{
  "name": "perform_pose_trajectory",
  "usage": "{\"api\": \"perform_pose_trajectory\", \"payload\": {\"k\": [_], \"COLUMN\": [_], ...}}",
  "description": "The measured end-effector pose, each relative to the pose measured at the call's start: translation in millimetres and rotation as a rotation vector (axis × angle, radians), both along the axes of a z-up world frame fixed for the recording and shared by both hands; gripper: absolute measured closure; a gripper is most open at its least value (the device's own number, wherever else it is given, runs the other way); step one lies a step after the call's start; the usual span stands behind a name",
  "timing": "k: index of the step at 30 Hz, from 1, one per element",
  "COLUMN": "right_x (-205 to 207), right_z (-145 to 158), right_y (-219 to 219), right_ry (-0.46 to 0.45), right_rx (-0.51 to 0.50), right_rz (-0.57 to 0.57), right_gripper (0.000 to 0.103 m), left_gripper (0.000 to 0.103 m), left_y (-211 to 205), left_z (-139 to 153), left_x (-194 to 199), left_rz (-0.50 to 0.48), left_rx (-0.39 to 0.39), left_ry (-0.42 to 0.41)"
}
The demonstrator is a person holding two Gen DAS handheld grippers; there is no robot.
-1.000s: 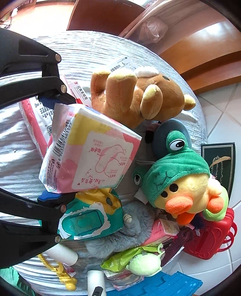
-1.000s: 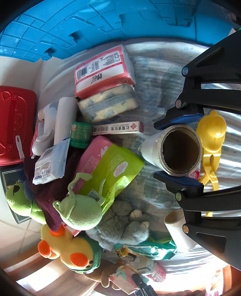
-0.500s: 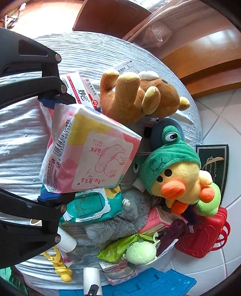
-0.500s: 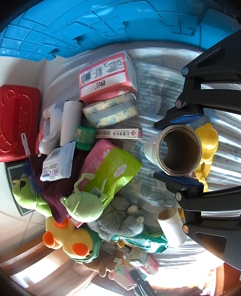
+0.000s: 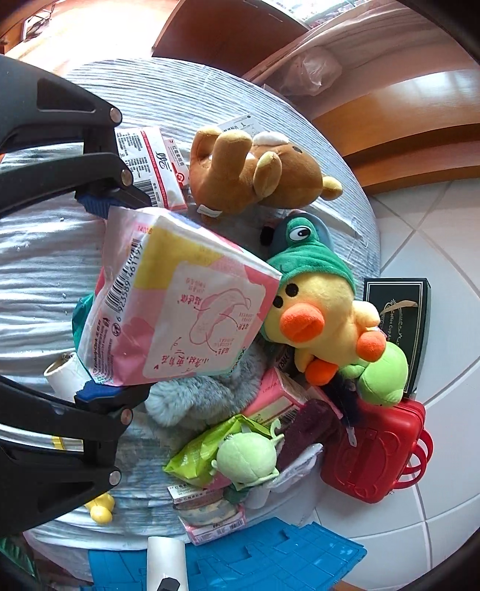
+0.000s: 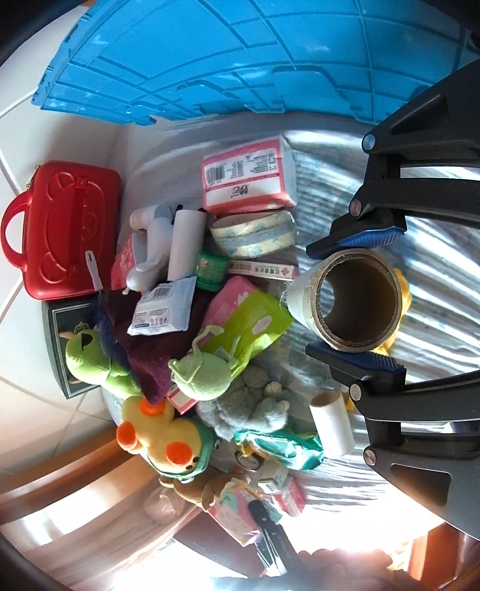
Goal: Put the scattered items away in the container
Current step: 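Lift and carry the pad pack and paper roll over the blue crate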
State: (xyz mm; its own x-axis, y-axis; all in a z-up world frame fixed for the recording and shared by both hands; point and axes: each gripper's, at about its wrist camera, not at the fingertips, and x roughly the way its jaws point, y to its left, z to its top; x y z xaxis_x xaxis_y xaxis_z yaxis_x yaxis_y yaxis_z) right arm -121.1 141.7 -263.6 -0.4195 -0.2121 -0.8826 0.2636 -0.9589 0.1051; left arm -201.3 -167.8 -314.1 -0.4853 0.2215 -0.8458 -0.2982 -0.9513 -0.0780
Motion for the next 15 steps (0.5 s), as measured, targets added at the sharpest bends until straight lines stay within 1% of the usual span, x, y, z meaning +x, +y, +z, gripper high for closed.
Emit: {"api": "perform_pose_trajectory", "payload": {"k": [8,15], "right_x": [17.5,34.1], "right_z": [67.1,126.8], "right_y": [16.2,39.0], "right_ry": [0.097,0.184], "right_rx": [-0.032,-0.083], "right_rz": [0.061,0.105], "right_gripper": [0.058,0.058], "left_gripper": [0.036,0.036], "left_y": [43.2,89.6], "left_z": [51.2,106.8], "left_x": [16.2,32.7], "left_rz": [-0.007,-0.033], "left_rx": [0.044,0.09], "left_ry": [0.069,0.142]}}
